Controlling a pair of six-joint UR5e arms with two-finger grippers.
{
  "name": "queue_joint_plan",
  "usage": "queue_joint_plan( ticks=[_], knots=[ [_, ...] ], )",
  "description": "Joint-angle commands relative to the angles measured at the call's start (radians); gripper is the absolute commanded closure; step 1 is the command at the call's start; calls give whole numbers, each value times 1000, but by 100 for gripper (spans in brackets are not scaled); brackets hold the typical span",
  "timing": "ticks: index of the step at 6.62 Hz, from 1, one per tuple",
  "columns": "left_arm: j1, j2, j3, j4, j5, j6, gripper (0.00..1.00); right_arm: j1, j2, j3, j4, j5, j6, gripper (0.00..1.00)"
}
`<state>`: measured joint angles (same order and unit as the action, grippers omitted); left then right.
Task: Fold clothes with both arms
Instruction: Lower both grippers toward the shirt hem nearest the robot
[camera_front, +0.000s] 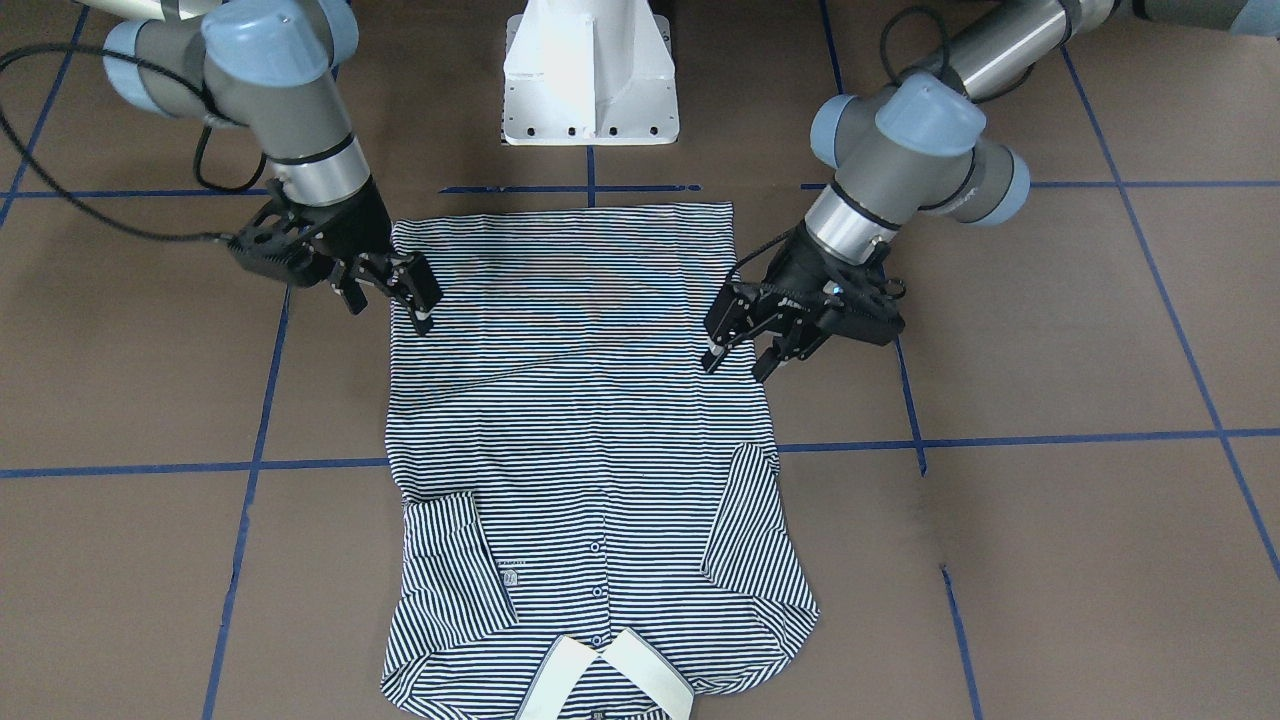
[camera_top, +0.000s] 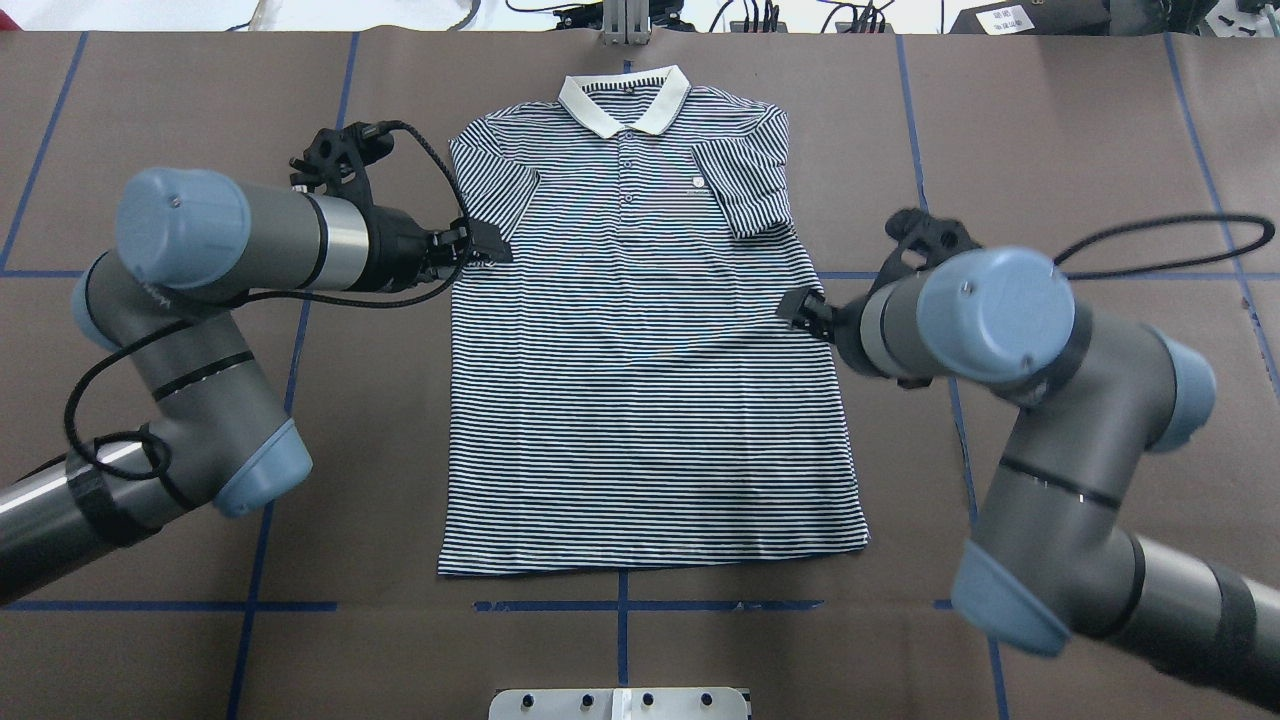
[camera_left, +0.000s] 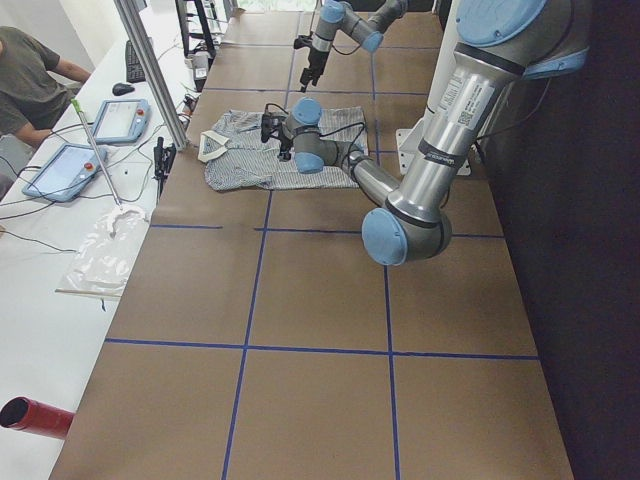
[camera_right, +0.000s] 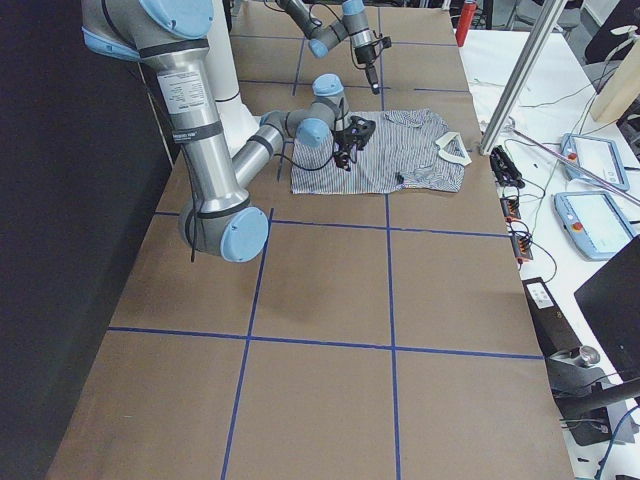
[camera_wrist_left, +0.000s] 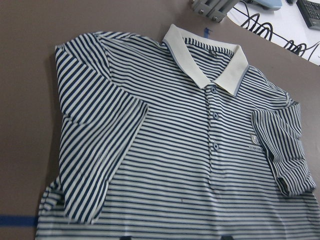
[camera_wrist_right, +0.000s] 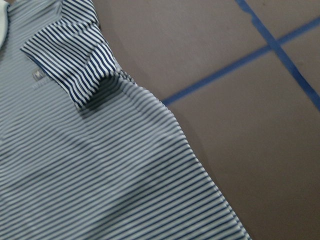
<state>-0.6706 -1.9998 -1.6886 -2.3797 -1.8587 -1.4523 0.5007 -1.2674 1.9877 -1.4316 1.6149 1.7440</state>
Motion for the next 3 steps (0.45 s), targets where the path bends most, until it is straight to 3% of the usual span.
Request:
queue_joint_plan(
  ticks=[1,2,3],
  knots=[
    [71,80,-129,4,-37,-43,6,-245,-98,72,-61,-194,214,5],
    [75,87,-114,2,-90,-74,6,-305,-122,71,-69,-249,292,10],
    [88,87,-115,2,-64,-82,5,-342,-136,69,-123,-269,325,17]
  ],
)
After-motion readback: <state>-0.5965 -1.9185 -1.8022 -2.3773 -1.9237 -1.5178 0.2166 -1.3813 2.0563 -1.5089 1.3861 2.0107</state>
